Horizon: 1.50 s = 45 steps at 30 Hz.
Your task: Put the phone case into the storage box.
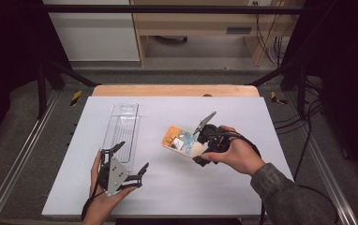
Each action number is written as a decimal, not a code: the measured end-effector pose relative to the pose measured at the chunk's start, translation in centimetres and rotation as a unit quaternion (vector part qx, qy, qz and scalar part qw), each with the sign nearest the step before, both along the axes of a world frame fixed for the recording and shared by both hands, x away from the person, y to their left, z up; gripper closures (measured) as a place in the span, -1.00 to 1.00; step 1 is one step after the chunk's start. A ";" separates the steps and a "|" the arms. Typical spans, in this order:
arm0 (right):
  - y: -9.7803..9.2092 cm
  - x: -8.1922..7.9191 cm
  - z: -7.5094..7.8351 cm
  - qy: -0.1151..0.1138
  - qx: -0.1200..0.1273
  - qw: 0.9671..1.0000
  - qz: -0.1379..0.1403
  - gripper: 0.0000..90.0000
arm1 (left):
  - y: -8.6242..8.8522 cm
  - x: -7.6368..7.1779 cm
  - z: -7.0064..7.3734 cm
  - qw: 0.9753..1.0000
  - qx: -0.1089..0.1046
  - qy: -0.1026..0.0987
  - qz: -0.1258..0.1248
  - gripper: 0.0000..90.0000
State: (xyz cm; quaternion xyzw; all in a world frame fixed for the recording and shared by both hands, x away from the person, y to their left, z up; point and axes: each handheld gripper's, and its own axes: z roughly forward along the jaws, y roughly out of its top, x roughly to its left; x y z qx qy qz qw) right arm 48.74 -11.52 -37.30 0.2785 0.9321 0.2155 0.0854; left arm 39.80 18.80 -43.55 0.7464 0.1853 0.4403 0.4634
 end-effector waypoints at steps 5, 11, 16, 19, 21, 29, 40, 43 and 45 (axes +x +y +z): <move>0.3 0.2 0.2 0.003 -0.002 1.000 0.004 -0.73 | -1.7 0.5 0.1 0.999 0.029 -0.009 -0.014 -0.92; 0.3 0.3 0.5 0.010 -0.001 1.000 0.003 -0.73 | -3.7 1.1 0.0 0.996 0.078 -0.030 -0.029 -0.92; 0.2 0.3 0.8 0.013 0.002 1.000 0.004 -0.73 | -4.9 1.6 -0.3 0.994 0.101 -0.038 -0.034 -0.91; 0.2 0.3 1.0 0.012 -0.001 1.000 0.005 -0.73 | -5.6 1.7 -0.4 0.991 0.119 -0.045 -0.036 -0.90; 0.3 0.3 1.1 0.011 -0.003 1.000 0.008 -0.73 | -6.0 1.8 -0.4 0.990 0.124 -0.050 -0.038 -0.89; 0.6 0.2 1.2 0.014 -0.005 1.000 0.010 -0.73 | -7.3 2.2 -0.3 0.986 0.148 -0.061 -0.042 -0.86; 1.2 0.3 1.5 0.020 -0.002 1.000 0.012 -0.73 | -7.9 2.7 -0.4 0.981 0.176 -0.071 -0.040 -0.82; 1.4 0.4 1.6 0.022 0.000 1.000 0.012 -0.73 | -8.2 2.8 -0.4 0.980 0.182 -0.073 -0.039 -0.80; 1.5 0.5 1.7 0.021 -0.001 1.000 0.015 -0.73 | -8.5 2.8 -0.4 0.979 0.185 -0.077 -0.040 -0.78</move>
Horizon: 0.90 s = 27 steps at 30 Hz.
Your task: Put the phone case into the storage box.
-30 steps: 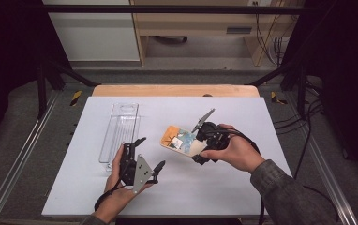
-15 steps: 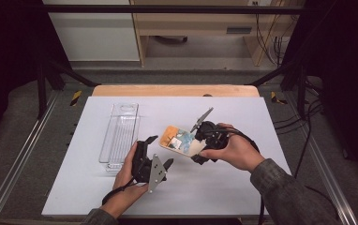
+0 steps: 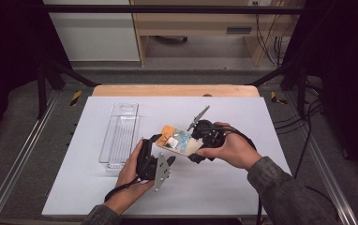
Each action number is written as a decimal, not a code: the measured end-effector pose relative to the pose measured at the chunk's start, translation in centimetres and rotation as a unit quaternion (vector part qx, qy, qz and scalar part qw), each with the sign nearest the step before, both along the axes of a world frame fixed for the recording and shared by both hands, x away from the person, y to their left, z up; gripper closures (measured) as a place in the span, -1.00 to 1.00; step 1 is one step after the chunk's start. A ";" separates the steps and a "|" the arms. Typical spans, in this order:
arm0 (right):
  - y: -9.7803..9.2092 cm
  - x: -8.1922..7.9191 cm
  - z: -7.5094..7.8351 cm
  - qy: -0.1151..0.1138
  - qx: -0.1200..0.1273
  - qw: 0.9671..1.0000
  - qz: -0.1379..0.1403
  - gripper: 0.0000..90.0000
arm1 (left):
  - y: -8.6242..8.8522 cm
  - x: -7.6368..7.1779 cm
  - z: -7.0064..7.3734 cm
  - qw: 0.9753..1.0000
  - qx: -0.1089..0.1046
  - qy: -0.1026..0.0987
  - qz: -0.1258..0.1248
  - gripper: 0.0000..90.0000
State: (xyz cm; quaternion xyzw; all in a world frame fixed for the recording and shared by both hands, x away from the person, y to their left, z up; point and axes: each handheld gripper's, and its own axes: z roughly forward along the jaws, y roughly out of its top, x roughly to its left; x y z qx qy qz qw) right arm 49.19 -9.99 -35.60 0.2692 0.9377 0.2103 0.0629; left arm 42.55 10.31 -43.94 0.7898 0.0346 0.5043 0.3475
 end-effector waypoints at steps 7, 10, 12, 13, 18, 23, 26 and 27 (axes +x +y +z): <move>0.4 0.0 0.2 0.000 0.001 1.000 0.007 -0.73 | -0.9 -0.2 -0.2 1.000 0.023 -0.015 -0.006 -0.72; 0.4 0.0 0.3 0.001 0.004 1.000 0.007 -0.73 | -1.1 -0.3 -0.3 0.999 0.032 -0.023 -0.004 -0.64; 0.4 0.1 0.3 0.003 0.007 1.000 0.006 -0.73 | -1.2 -0.3 -0.3 0.999 0.036 -0.023 -0.004 -0.61; 0.4 0.1 0.3 0.003 0.007 1.000 0.005 -0.73 | -1.2 -0.3 -0.3 0.999 0.039 -0.026 -0.003 -0.56; 0.4 0.1 0.3 0.005 0.010 1.000 0.006 -0.73 | -1.4 -0.3 -0.3 0.998 0.046 -0.034 0.000 -0.46; 0.6 0.1 0.3 0.006 0.012 1.000 0.010 -0.73 | -1.5 -0.3 -0.2 0.998 0.052 -0.041 0.001 -0.39; 0.8 0.0 0.4 0.007 0.014 1.000 0.010 -0.73 | -1.4 -0.4 -0.1 0.997 0.055 -0.045 0.002 -0.31; 0.8 0.0 0.4 0.008 0.015 1.000 0.012 -0.73 | -1.4 -0.3 -0.1 0.997 0.056 -0.045 0.002 -0.29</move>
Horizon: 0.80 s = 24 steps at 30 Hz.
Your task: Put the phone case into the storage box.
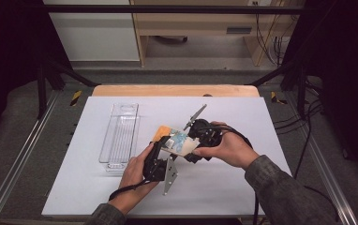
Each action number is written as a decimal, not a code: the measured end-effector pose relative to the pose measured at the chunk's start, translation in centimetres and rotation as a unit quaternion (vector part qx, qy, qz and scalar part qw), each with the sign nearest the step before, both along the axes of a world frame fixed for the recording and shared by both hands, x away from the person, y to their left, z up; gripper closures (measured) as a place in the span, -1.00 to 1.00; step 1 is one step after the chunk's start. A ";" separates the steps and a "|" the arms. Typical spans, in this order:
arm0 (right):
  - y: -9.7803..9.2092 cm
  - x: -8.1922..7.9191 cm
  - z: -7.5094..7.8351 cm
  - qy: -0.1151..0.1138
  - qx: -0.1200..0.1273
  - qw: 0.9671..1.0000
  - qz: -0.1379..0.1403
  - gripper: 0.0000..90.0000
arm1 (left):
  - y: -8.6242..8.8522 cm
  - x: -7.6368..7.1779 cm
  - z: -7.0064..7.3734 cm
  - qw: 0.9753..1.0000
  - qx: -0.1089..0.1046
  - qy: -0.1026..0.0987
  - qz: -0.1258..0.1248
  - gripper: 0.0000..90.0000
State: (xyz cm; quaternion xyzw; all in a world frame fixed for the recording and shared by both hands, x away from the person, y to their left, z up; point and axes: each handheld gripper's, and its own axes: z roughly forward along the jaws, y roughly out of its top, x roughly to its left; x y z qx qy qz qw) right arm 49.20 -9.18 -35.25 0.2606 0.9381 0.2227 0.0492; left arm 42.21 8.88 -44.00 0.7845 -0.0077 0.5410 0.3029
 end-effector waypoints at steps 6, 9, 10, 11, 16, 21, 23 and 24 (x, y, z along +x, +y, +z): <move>0.1 -0.1 0.1 0.001 0.001 1.000 0.000 -0.73 | -0.1 0.0 0.0 1.000 0.008 -0.009 0.000 -0.11; 0.1 -0.1 0.1 0.001 0.001 1.000 0.000 -0.73 | -0.1 -0.1 0.0 1.000 0.014 -0.013 0.000 -0.07; 0.1 -0.1 0.1 0.002 0.001 1.000 0.000 -0.73 | -0.1 -0.1 0.0 1.000 0.016 -0.014 -0.001 -0.02; 0.1 -0.1 0.1 0.002 0.001 1.000 0.000 -0.73 | -0.2 -0.1 -0.1 1.000 0.016 -0.015 -0.002 0.01; 0.3 -0.1 0.2 0.001 0.002 1.000 -0.001 -0.74 | -0.2 -0.2 0.1 1.000 0.021 -0.020 -0.002 0.15; 0.4 0.0 0.5 -0.002 0.003 1.000 0.001 -0.74 | -0.1 -0.3 0.1 0.999 0.028 -0.025 -0.004 0.37; 0.4 0.0 0.6 -0.001 0.005 1.000 -0.001 -0.74 | -0.1 -0.4 0.2 0.999 0.031 -0.028 -0.004 0.42; 0.4 0.1 0.6 -0.001 0.005 1.000 -0.001 -0.75 | -0.1 -0.4 0.2 0.999 0.032 -0.029 -0.004 0.44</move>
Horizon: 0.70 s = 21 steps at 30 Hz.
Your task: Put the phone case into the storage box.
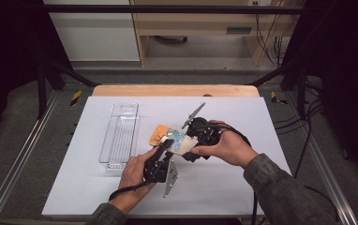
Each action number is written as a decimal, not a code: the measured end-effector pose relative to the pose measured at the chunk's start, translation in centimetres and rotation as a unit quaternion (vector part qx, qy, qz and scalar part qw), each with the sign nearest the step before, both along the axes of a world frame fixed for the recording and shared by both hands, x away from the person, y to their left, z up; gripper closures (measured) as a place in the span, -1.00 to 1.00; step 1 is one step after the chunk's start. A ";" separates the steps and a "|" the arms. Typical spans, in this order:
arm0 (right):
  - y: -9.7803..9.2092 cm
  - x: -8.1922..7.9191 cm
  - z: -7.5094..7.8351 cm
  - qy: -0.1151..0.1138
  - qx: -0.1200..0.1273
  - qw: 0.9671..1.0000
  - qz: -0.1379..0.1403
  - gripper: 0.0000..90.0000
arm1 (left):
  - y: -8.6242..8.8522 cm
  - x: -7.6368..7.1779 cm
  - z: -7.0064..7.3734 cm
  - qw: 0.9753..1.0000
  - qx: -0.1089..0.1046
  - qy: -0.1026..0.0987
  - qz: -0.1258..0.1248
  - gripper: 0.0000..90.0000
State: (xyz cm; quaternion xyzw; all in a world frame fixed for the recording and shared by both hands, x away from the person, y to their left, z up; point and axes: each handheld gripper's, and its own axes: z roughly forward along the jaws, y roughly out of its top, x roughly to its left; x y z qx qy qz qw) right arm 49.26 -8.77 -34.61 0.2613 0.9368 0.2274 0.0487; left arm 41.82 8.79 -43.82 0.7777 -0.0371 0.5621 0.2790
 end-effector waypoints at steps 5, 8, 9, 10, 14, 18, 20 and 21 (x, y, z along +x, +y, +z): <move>0.0 0.0 0.0 0.000 0.001 1.000 0.001 -0.75 | 0.0 -0.2 0.0 1.000 0.012 -0.012 0.003 0.59; 0.0 0.0 0.1 0.002 0.003 1.000 0.002 -0.75 | 0.0 -0.3 0.0 1.000 0.019 -0.016 0.003 0.65; 0.0 0.0 0.1 0.002 0.004 1.000 0.002 -0.75 | 0.0 -0.3 0.0 1.000 0.022 -0.017 0.003 0.67; 0.0 0.0 0.1 0.004 0.005 1.000 0.001 -0.75 | 0.0 -0.3 0.0 1.000 0.025 -0.018 0.003 0.68; 0.0 0.1 0.1 0.004 0.007 1.000 0.001 -0.76 | 0.0 -0.3 -0.1 0.999 0.029 -0.018 0.001 0.73; -0.1 -0.1 0.1 -0.011 0.015 1.000 0.006 -0.77 | 0.1 -0.3 0.1 1.000 0.021 -0.013 0.000 0.75; -0.2 -0.2 0.1 -0.020 0.021 1.000 0.007 -0.79 | 0.1 -0.3 0.2 1.000 0.020 -0.013 0.000 0.76; -0.3 -0.3 0.0 -0.024 0.024 0.999 0.008 -0.81 | 0.1 -0.3 0.2 1.000 0.019 -0.012 0.000 0.76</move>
